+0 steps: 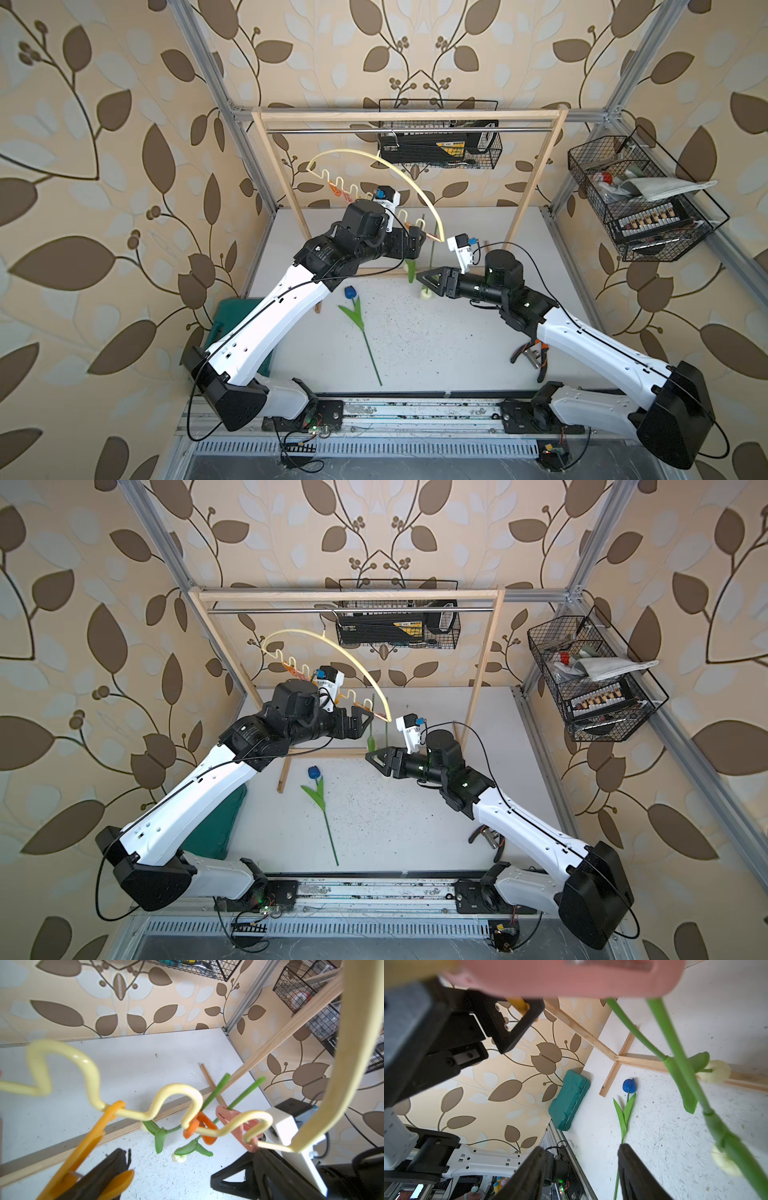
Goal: Dry the flowers on a clothes hanger
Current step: Clamp the flower onto the hanger.
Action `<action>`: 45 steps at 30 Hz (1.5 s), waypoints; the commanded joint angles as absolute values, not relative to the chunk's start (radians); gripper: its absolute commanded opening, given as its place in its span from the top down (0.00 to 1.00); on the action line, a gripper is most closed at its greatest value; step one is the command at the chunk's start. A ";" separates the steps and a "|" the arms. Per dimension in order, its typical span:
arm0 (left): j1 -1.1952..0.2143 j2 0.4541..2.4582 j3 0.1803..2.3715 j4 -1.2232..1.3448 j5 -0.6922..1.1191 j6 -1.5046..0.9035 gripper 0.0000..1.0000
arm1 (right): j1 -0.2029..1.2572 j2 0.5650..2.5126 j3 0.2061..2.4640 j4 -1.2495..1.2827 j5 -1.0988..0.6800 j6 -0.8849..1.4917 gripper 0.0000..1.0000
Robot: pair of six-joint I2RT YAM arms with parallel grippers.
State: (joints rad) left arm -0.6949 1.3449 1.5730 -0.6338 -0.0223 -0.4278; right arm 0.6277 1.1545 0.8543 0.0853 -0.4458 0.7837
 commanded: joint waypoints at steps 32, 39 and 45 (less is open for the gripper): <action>-0.606 1.291 1.522 -0.681 0.513 -0.526 0.01 | 0.607 1.078 0.843 -0.132 -0.546 0.666 0.45; -0.606 1.313 1.533 -0.758 0.468 -0.550 0.01 | 0.607 1.105 0.854 -0.107 -0.564 0.667 0.45; -0.606 1.236 1.462 -0.543 0.466 -0.445 0.01 | 0.607 1.116 0.866 -0.097 -0.579 0.670 0.45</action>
State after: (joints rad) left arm -0.6079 1.2873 1.4883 -0.6090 0.4515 -0.4950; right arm 0.6083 1.1156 0.8268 -0.1158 -0.5556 0.6827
